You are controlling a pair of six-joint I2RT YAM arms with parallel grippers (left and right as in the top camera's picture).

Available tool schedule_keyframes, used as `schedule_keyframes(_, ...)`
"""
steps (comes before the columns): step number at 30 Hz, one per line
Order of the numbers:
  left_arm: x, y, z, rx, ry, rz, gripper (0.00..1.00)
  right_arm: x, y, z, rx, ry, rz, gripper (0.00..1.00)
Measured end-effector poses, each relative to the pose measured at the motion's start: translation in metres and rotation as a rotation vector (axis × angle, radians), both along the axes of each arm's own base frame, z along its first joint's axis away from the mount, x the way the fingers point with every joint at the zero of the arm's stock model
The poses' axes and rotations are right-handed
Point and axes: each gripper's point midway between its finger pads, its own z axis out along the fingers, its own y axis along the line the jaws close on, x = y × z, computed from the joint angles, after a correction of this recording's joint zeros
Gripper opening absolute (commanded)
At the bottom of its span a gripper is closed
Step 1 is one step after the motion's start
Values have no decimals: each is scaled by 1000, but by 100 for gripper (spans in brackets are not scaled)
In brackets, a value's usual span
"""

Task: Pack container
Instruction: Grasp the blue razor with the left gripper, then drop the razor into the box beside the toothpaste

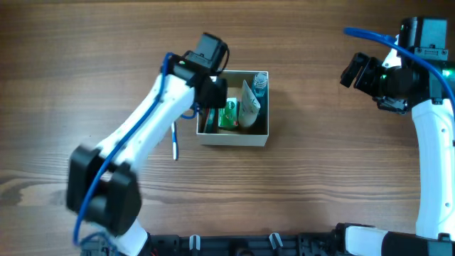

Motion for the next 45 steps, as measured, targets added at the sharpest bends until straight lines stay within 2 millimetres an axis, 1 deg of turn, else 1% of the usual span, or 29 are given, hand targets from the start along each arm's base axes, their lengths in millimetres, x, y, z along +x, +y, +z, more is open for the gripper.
schedule_keyframes(1,-2,3,4,10,-3,3,70,0,0,0,0,0,0,100)
schedule_keyframes(2,-5,10,35,-2,-62,12,70,0,0,0,0,0,0,100)
schedule_keyframes(3,-12,20,49,7,-75,28,70,0,0,0,0,1,0,100)
schedule_keyframes(4,-19,37,64,14,-86,60,70,0,0,0,0,0,0,100)
schedule_keyframes(5,-20,55,77,18,-106,103,70,0,0,0,0,0,0,100)
schedule_keyframes(6,-20,67,83,22,-114,133,70,0,0,0,0,0,0,100)
schedule_keyframes(7,-18,87,86,29,-112,184,70,0,0,0,0,0,0,100)
schedule_keyframes(8,-14,114,85,44,-101,260,70,0,0,0,0,0,0,100)
schedule_keyframes(9,-10,136,78,56,-83,319,69,0,0,0,0,0,0,100)
schedule_keyframes(10,-9,152,66,68,-50,362,67,0,0,0,0,0,0,100)
schedule_keyframes(12,-12,171,37,83,26,406,64,0,0,0,0,0,0,100)
schedule_keyframes(13,-13,180,16,87,75,418,62,0,0,0,0,0,0,100)
schedule_keyframes(15,-13,185,-16,78,144,413,61,0,0,0,0,0,0,100)
schedule_keyframes(17,-18,185,-55,72,235,385,61,0,0,0,0,0,0,100)
schedule_keyframes(19,-19,182,-79,67,284,360,61,0,0,0,0,0,0,100)
schedule_keyframes(21,-14,180,-93,64,296,352,60,0,0,0,0,0,0,100)
schedule_keyframes(22,-14,180,-97,65,304,351,59,0,0,0,0,0,0,100)
schedule_keyframes(24,-13,179,-113,66,333,342,55,0,0,0,0,0,0,100)
schedule_keyframes(25,-14,179,-119,67,344,340,52,0,0,0,0,0,0,100)
schedule_keyframes(27,-14,180,-127,75,360,334,38,0,0,0,0,0,0,100)
schedule_keyframes(28,-13,180,-127,74,354,332,34,0,0,0,0,0,0,100)
schedule_keyframes(29,-13,180,-127,73,355,337,27,0,0,0,0,0,0,100)
schedule_keyframes(35,-12,180,-127,73,350,334,7,0,0,0,0,0,0,100)
schedule_keyframes(36,-13,180,-127,74,356,332,5,0,0,0,0,0,0,100)
schedule_keyframes(39,-16,180,-124,72,364,333,4,0,0,0,0,0,0,100)
schedule_keyframes(41,-17,180,-113,68,345,333,4,0,0,0,0,0,0,100)
schedule_keyframes(42,-17,179,-102,62,325,332,4,0,0,0,0,0,0,100)
schedule_keyframes(44,-14,175,-73,39,257,327,4,0,0,0,0,0,0,100)
schedule_keyframes(45,-14,171,-55,22,212,317,4,0,0,0,0,0,0,100)
